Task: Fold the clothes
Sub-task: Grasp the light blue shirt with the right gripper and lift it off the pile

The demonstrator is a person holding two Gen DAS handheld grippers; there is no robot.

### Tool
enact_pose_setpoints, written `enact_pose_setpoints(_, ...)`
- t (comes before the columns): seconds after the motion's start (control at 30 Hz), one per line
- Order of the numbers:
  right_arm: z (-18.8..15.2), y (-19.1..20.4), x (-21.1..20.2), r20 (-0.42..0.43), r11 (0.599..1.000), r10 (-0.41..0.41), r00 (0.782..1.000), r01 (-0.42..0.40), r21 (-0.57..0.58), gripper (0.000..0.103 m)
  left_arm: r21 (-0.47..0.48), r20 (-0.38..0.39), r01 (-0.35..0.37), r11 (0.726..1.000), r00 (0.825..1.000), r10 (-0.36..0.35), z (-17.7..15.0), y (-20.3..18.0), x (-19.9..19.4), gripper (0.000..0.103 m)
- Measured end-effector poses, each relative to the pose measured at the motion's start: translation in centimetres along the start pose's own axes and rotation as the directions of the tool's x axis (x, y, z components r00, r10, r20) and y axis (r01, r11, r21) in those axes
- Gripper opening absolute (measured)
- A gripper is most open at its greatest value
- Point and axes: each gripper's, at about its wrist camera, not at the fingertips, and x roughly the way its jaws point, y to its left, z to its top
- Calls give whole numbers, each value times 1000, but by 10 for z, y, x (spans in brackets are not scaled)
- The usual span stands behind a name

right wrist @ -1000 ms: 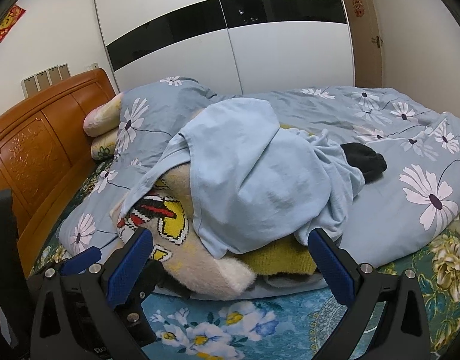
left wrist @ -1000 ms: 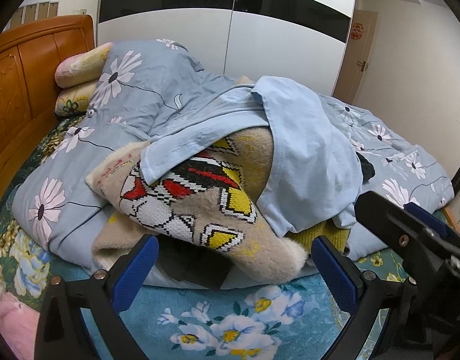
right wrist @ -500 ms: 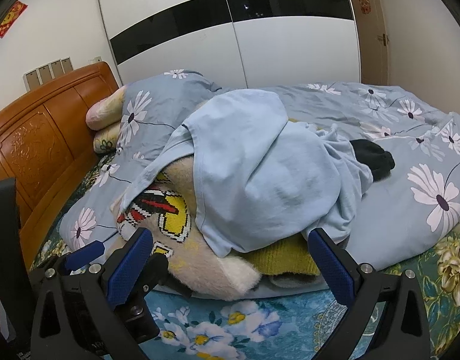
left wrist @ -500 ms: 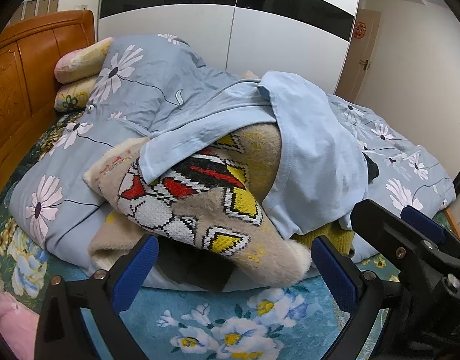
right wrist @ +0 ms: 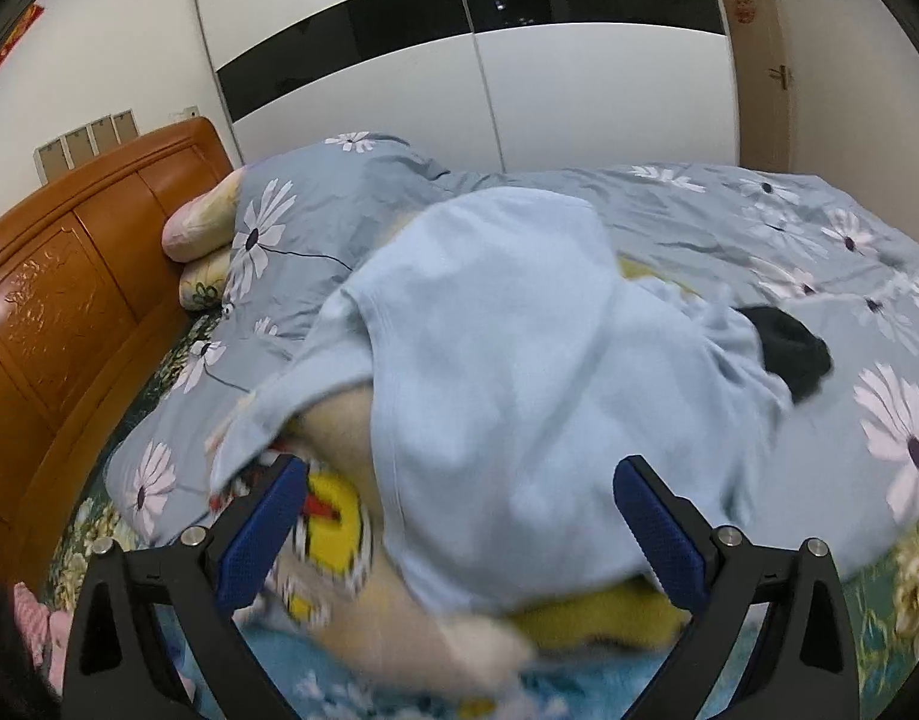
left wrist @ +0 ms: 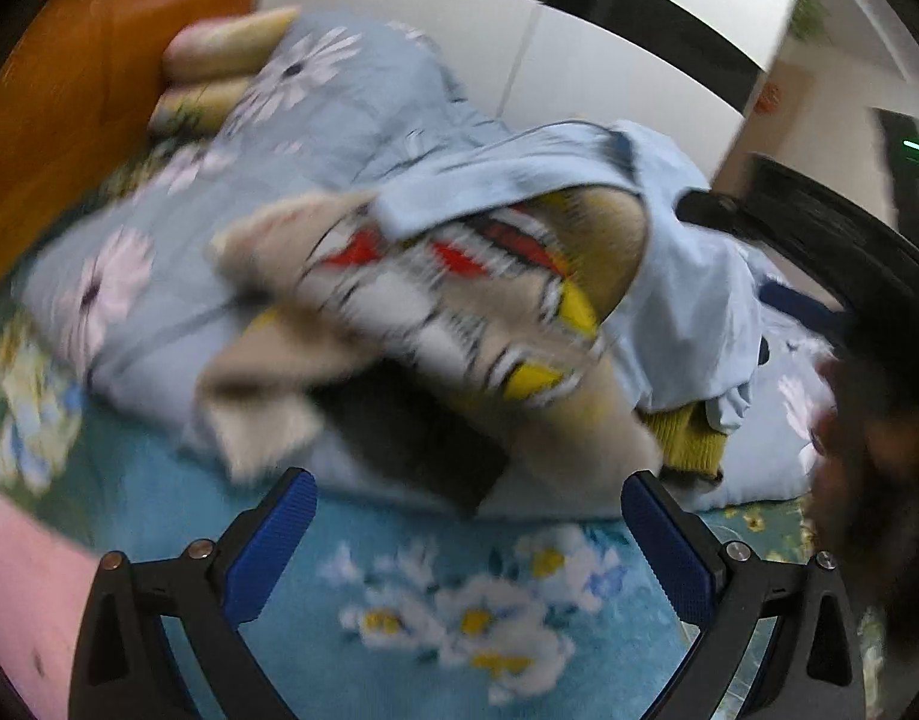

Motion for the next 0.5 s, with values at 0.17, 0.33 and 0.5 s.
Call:
enact_pose_setpoints(0.17, 10, -6, 33, -102, 998, -59, 993, 60, 11, 49, 14, 9, -43, 999, 999, 43, -2, 19, -24, 103)
enact_pose_setpoints(0.33, 26, -24, -3, -87, 990, -138, 987, 138, -2, 6, -15, 24, -50, 999, 998, 51, 0, 31, -48, 103)
enact_pose_setpoints(0.5, 40, -33, -75, 3, 979, -205, 979, 205, -20, 6, -19, 56, 40, 999, 998, -38, -4, 16, -78, 103)
